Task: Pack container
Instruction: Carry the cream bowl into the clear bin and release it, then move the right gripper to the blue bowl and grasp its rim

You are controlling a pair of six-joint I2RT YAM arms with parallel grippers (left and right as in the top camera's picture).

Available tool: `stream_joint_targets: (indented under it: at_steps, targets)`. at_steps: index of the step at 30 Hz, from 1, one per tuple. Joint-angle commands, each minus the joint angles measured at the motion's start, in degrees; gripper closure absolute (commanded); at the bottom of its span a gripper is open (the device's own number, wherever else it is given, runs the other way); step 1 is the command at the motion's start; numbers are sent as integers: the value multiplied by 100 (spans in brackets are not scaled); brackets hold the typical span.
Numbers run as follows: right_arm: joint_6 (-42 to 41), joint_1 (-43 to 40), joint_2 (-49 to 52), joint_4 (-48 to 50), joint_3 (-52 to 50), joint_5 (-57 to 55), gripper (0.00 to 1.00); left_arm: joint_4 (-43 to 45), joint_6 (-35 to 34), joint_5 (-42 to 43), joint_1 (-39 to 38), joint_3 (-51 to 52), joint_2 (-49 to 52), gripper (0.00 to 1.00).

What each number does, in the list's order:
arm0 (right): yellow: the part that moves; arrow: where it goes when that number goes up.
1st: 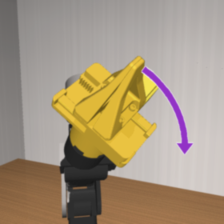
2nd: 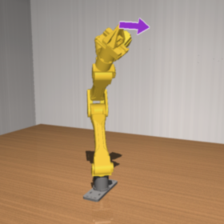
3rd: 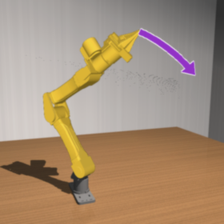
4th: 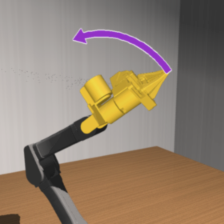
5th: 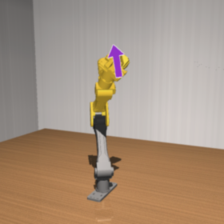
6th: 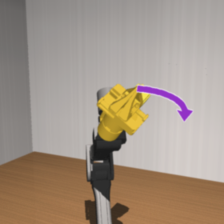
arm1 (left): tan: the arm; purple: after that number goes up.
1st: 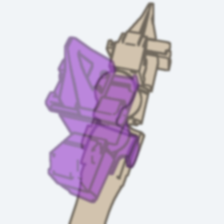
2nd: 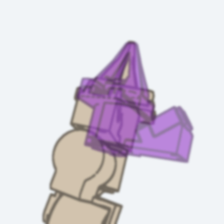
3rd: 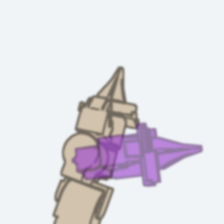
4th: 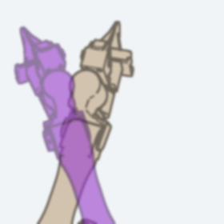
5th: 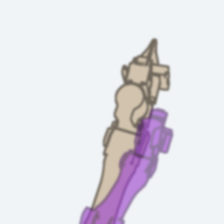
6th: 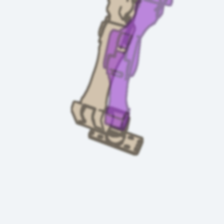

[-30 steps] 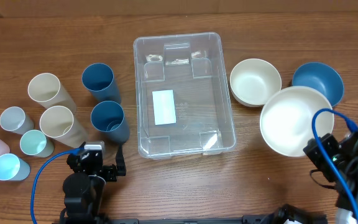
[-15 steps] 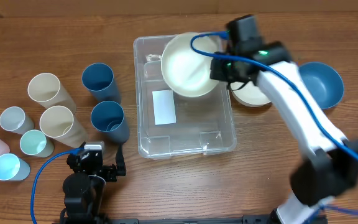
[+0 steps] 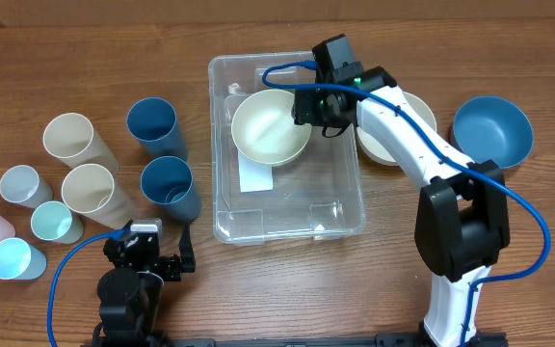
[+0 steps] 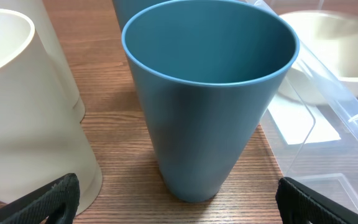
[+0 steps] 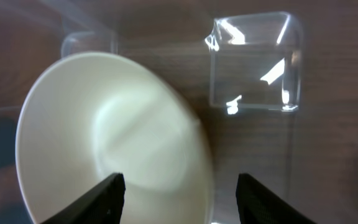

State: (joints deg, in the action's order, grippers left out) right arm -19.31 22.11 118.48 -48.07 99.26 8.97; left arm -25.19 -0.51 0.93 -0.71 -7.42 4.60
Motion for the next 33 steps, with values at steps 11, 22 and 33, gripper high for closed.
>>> stream_joint_targets:
  at_steps: [11, 22, 33]
  targets:
    - [-776, -4063, -2138, -2507, 1023, -890, 13, 17, -101, 59, 37, 20, -48, 0]
    - [-925, -5405, -629, -1416, -697, -348, 14, 17, -101, 59, 37, 20, -48, 0]
    - [-1211, -5213, -282, 157, -1928, -249, 56, 17, -98, 59, 37, 20, -48, 0]
